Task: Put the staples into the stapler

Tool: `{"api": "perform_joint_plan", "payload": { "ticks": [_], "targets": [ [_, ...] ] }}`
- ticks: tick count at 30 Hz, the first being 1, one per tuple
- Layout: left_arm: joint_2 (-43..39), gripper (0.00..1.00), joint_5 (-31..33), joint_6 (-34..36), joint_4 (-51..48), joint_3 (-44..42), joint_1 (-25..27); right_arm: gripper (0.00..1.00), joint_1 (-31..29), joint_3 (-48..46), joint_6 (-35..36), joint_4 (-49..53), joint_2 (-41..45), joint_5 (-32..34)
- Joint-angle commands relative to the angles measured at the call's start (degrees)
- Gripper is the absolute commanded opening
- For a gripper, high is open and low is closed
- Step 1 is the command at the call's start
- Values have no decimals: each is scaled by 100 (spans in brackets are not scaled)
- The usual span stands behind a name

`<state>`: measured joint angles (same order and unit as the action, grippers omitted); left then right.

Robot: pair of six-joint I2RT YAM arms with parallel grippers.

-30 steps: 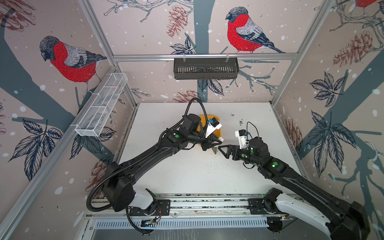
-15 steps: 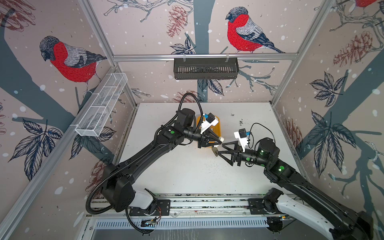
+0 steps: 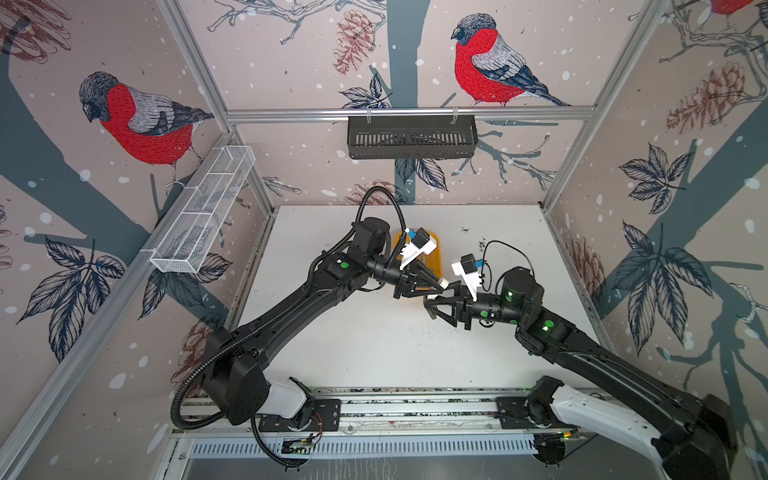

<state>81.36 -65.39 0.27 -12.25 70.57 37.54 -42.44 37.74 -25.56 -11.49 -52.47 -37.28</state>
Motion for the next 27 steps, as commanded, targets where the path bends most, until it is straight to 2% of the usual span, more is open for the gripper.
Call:
{"api": "perform_joint_plan", "payload": {
  "ticks": [1,8,11,12,14,17,19,23,27],
  "targets": [
    [-6,0,-158,20,311,1,-1,39,-19,-55,-28,-352,7,16],
    [46,2,-146,26,311,3,-1,23,-20,-107,-55,-315,5,66],
    [33,18,-4,42,285,1,-1,23,-20,-144,-47,-204,52,244],
    [29,24,64,54,266,1,-1,23,-28,-157,-41,-147,83,335],
    [-8,52,380,69,228,2,-1,23,-24,-194,-3,65,137,589],
    [-134,87,954,94,188,-14,-28,23,-40,-221,141,623,171,1044],
    [-238,99,1320,130,195,-56,-70,23,-124,-253,227,1020,176,1480],
    [-429,99,2038,105,308,-184,-246,22,-393,-419,210,1619,202,2432],
    [-664,99,2152,189,446,-310,-581,22,-766,-492,83,2193,127,3489]
  ]
}}
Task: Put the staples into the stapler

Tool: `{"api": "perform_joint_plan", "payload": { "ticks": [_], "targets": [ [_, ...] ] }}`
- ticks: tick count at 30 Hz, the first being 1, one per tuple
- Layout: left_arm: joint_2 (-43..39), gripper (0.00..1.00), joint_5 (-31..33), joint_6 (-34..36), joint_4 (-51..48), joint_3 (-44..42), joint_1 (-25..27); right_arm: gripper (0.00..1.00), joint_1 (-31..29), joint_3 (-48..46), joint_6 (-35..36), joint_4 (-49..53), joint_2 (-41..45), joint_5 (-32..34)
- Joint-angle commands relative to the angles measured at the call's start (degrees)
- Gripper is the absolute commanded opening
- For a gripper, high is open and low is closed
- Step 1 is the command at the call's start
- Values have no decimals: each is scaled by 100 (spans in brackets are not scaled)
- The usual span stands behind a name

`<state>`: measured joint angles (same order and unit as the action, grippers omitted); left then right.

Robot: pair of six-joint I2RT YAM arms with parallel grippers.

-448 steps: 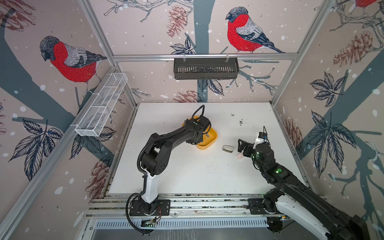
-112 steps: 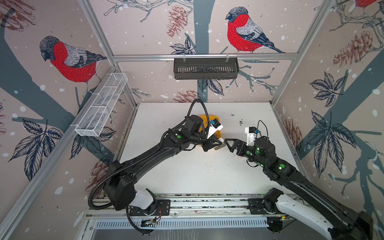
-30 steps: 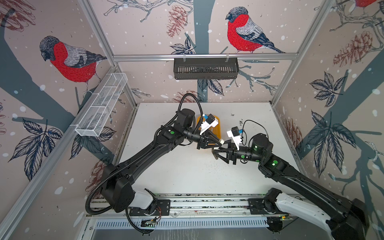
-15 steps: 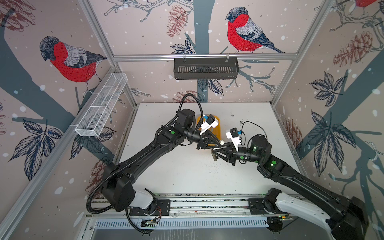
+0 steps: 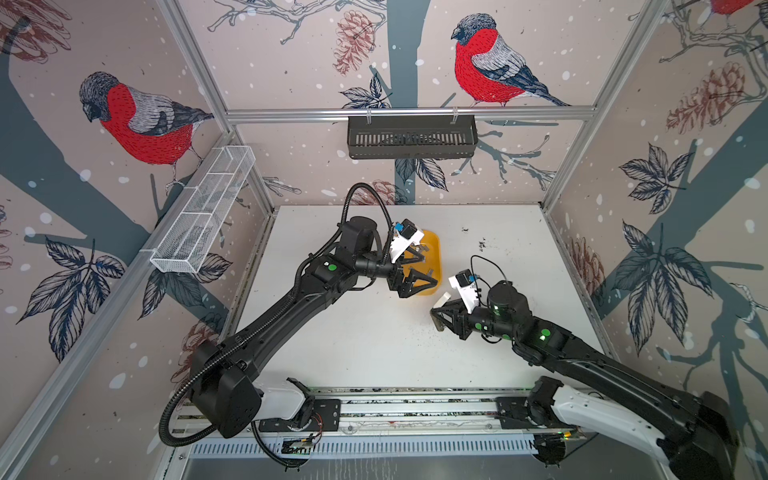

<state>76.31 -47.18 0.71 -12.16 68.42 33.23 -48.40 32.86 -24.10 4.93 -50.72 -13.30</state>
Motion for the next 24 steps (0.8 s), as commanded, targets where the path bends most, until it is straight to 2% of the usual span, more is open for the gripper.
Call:
{"api": "perform_joint_plan", "payload": {
  "ticks": [1,4,9,15,24],
  "targets": [
    [-252,99,388,149,518,-183,-217,22,-284,35,-128,759,-149,1436],
    [-502,99,508,166,754,-412,-314,22,-520,91,-292,1062,-487,1928],
    [-826,99,701,114,1398,-936,-301,21,-670,20,-542,994,-955,2253],
    [-880,99,683,95,1610,-1094,-317,22,-828,-95,-726,811,-1510,2560],
    [-594,99,306,338,1229,-846,-318,23,-913,-39,-920,741,-2046,2467]
  ]
}}
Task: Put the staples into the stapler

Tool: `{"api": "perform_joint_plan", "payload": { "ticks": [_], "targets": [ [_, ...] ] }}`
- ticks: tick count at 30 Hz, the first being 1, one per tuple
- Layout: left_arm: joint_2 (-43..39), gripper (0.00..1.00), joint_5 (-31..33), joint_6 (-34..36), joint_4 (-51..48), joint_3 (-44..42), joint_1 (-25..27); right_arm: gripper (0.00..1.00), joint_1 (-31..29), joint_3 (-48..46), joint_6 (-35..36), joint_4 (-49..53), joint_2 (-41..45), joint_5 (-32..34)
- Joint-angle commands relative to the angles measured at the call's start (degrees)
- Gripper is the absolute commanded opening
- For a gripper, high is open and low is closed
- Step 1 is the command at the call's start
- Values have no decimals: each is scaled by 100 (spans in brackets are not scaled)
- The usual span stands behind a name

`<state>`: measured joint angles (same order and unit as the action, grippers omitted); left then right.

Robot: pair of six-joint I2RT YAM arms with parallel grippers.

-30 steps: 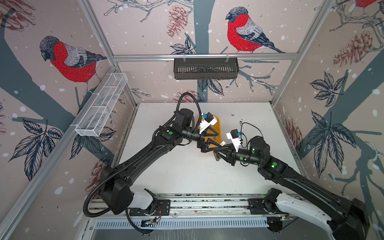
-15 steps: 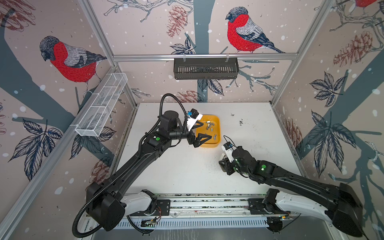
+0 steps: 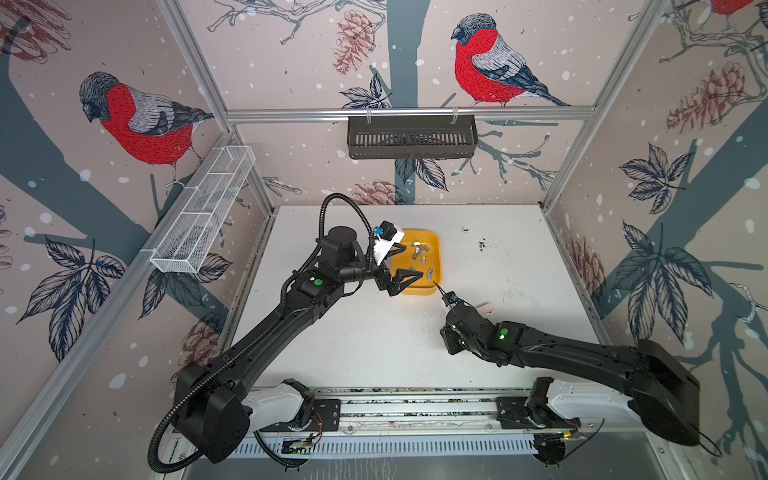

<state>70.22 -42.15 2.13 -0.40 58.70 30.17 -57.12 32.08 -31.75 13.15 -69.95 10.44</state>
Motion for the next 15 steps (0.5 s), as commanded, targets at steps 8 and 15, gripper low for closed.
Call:
{"api": "perform_joint_plan", "payload": {
  "ticks": [8,15],
  "targets": [
    [-14,99,-237,236,68,116,-18,30,-172,44,-268,-298,-631,349],
    [-31,99,-258,219,0,177,-13,48,-237,62,-466,-308,-537,529]
  ]
}}
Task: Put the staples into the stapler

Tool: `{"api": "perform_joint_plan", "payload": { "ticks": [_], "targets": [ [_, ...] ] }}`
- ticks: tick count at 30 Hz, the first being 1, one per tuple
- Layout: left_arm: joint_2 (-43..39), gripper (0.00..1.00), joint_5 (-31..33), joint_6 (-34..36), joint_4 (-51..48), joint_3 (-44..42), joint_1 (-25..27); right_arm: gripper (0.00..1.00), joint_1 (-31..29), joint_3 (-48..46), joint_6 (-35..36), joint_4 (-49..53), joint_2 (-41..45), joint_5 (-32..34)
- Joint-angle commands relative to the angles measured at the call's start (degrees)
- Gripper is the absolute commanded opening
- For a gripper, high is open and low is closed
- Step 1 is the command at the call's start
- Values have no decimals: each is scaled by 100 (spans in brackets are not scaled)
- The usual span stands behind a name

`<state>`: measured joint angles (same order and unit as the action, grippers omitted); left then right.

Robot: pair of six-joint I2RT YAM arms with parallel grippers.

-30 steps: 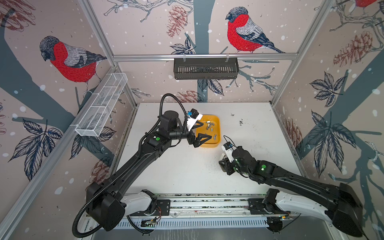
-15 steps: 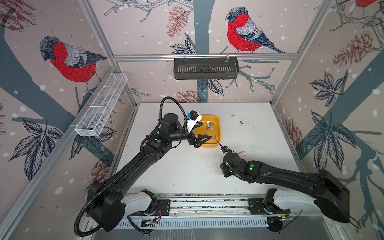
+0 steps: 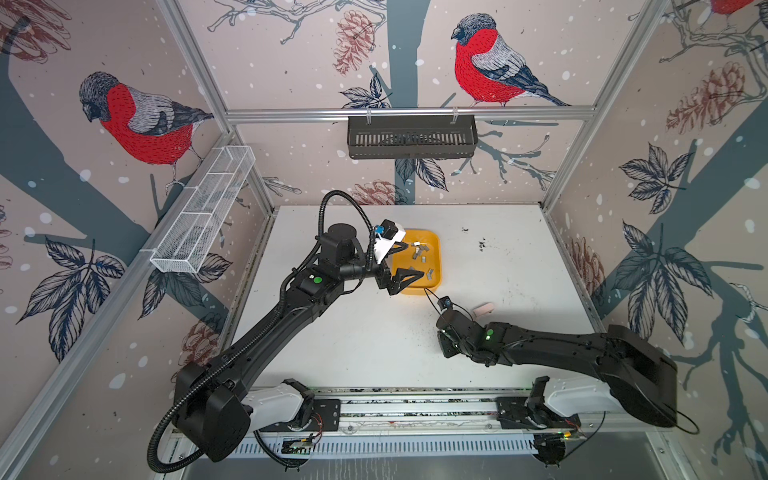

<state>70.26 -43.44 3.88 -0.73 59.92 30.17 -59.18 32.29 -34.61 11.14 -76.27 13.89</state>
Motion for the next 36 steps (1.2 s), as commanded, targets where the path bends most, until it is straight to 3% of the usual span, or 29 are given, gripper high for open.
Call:
{"api": "perform_joint_plan", "payload": {
  "ticks": [1,7,12,15,18,24,30,36],
  "targets": [
    [-31,99,-154,28,46,68,-14,51,-40,19,-241,-97,181,201],
    [13,99,-67,-30,37,90,66,62,-67,-333,-681,-101,1360,330],
    [134,99,154,44,-3,49,290,68,-20,-413,-1405,665,2650,836],
    [292,98,220,136,-263,205,415,71,252,-507,-1892,1085,3365,1196],
    [348,99,475,243,-421,237,636,72,683,-575,-2065,1361,3917,1140],
    [647,96,1011,193,-466,248,1133,75,1054,-336,-1929,1944,4762,672],
    [1201,90,1824,-483,-34,286,1508,79,1051,664,-1673,2702,5246,303],
    [2220,87,2909,-645,-247,1047,2221,94,1042,1877,-1092,3712,5387,363]
  ]
}}
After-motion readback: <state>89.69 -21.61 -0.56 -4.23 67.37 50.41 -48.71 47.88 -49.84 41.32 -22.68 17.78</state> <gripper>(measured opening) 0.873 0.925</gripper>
